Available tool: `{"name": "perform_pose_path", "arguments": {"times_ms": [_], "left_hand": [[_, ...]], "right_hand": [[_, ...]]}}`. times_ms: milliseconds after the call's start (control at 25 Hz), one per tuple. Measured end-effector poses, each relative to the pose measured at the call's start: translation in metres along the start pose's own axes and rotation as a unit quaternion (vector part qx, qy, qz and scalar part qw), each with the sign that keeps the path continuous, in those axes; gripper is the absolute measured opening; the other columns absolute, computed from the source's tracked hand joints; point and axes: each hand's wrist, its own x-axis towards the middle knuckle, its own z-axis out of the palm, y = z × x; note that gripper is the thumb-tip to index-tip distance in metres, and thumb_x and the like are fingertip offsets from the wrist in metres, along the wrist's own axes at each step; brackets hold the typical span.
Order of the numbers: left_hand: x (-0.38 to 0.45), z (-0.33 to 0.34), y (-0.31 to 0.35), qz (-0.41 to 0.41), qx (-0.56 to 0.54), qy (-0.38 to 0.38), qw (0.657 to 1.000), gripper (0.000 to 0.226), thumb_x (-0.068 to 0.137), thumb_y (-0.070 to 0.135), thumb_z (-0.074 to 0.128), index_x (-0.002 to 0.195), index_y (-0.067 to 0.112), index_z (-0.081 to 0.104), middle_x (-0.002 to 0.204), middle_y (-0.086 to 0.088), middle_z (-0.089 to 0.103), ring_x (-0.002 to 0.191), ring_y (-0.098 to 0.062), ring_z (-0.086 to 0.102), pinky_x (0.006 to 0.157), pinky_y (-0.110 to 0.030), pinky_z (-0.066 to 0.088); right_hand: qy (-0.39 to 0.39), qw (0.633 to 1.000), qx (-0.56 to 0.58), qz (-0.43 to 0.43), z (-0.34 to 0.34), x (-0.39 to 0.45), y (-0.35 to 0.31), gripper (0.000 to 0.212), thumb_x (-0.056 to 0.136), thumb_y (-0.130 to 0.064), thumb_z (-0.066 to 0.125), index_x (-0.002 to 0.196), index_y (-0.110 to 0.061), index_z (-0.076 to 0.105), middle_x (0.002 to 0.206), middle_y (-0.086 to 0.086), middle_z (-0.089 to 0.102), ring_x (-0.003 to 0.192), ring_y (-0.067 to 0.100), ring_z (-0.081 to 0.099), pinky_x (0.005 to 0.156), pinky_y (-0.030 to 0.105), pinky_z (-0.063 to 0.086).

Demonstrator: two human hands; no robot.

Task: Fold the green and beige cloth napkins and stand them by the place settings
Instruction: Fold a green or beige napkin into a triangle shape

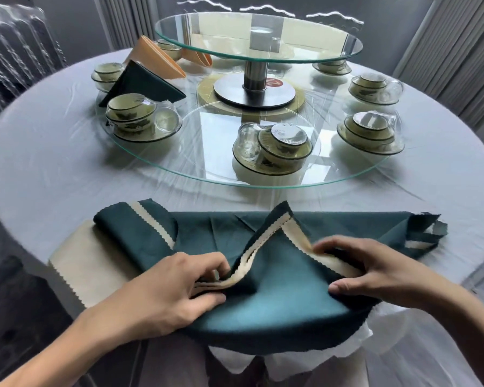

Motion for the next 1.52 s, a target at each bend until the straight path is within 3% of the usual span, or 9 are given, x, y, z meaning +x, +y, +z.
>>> {"name": "perform_pose_path", "arguments": {"times_ms": [240, 360, 440, 560, 640, 760, 1160, 1320, 1520], "left_hand": [[-0.01, -0.027, -0.009, -0.059, -0.036, -0.134, 0.989, 0.044, 0.08, 0.045, 0.072, 0.073, 0.012, 0.044, 0.062, 0.0, 0.037, 0.058, -0.008, 0.035, 0.058, -0.038, 0.03], [0.003, -0.054, 0.001, -0.048, -0.095, -0.051, 0.993, 0.029, 0.083, 0.041, 0.067, 0.091, 0.013, 0.065, 0.078, -0.003, 0.066, 0.071, -0.02, 0.061, 0.07, -0.043, 0.049], [0.032, -0.086, 0.008, -0.049, -0.124, 0.018, 0.991, 0.021, 0.084, 0.032, 0.069, 0.097, 0.016, 0.069, 0.084, -0.005, 0.071, 0.076, -0.017, 0.067, 0.07, -0.039, 0.052], [0.11, -0.146, 0.014, -0.028, 0.053, 0.125, 0.99, 0.006, 0.09, 0.023, 0.07, 0.086, 0.025, 0.067, 0.075, 0.007, 0.065, 0.079, -0.013, 0.062, 0.07, -0.034, 0.043], [0.167, -0.175, 0.012, -0.058, 0.139, 0.234, 0.96, 0.014, 0.092, 0.014, 0.064, 0.103, 0.022, 0.066, 0.097, -0.001, 0.067, 0.099, -0.025, 0.062, 0.082, -0.035, 0.044], [0.209, -0.173, 0.004, -0.167, 0.26, 0.334, 0.89, 0.041, 0.092, 0.016, 0.056, 0.132, 0.015, 0.049, 0.129, -0.016, 0.056, 0.118, -0.038, 0.053, 0.098, -0.047, 0.04], [0.05, -0.005, -0.043, 0.152, 0.086, 0.067, 0.982, 0.012, 0.091, 0.03, 0.063, 0.098, 0.025, 0.071, 0.111, 0.017, 0.064, 0.102, -0.007, 0.061, 0.087, -0.032, 0.049], [-0.009, 0.004, -0.066, 0.142, 0.041, -0.012, 0.989, 0.034, 0.085, 0.044, 0.072, 0.119, 0.036, 0.068, 0.145, 0.021, 0.048, 0.137, -0.005, 0.041, 0.112, -0.023, 0.03], [-0.022, 0.005, -0.076, 0.157, 0.082, -0.048, 0.983, 0.044, 0.087, 0.05, 0.065, 0.13, 0.043, 0.06, 0.153, 0.023, 0.038, 0.146, -0.004, 0.027, 0.119, -0.03, 0.017]], "right_hand": [[0.113, 0.987, 0.043, -0.105, 0.001, -0.014, -0.017, 0.026, 0.085, -0.013, 0.072, 0.073, -0.028, 0.054, 0.065, 0.004, 0.045, 0.06, 0.021, 0.039, 0.056, 0.027, 0.03], [0.207, 0.967, 0.047, -0.139, -0.02, -0.017, -0.031, 0.022, 0.084, -0.015, 0.066, 0.067, -0.026, 0.058, 0.062, -0.001, 0.048, 0.061, 0.011, 0.044, 0.059, 0.024, 0.035], [0.28, 0.95, 0.008, -0.14, -0.049, 0.0, -0.049, 0.016, 0.087, -0.007, 0.066, 0.079, -0.02, 0.069, 0.072, -0.005, 0.062, 0.072, 0.01, 0.054, 0.069, 0.021, 0.041], [0.382, 0.91, -0.078, -0.142, -0.106, 0.057, -0.079, 0.017, 0.084, 0.003, 0.065, 0.091, -0.011, 0.072, 0.086, -0.008, 0.069, 0.083, 0.005, 0.059, 0.076, 0.024, 0.044], [0.438, 0.877, -0.181, -0.075, -0.143, 0.107, -0.089, 0.022, 0.082, -0.003, 0.059, 0.102, -0.009, 0.068, 0.105, 0.007, 0.069, 0.099, 0.023, 0.062, 0.079, 0.033, 0.043], [0.395, 0.858, -0.31, 0.107, -0.157, 0.156, -0.094, 0.054, 0.091, -0.025, 0.057, 0.143, -0.021, 0.041, 0.152, 0.012, 0.032, 0.134, 0.036, 0.036, 0.105, 0.05, 0.032], [0.415, 0.887, -0.155, -0.134, 0.041, 0.071, -0.027, 0.023, 0.08, -0.011, 0.061, 0.1, -0.016, 0.071, 0.12, 0.0, 0.064, 0.112, 0.022, 0.056, 0.097, 0.037, 0.042], [0.241, 0.948, -0.15, -0.145, 0.088, 0.032, -0.011, 0.032, 0.091, -0.032, 0.054, 0.12, -0.023, 0.065, 0.138, -0.006, 0.056, 0.128, 0.016, 0.051, 0.104, 0.035, 0.038], [0.17, 0.95, -0.232, -0.119, 0.103, 0.016, -0.004, 0.052, 0.097, -0.051, 0.036, 0.144, -0.032, 0.045, 0.156, -0.013, 0.032, 0.145, 0.009, 0.023, 0.118, 0.03, 0.013]]}}
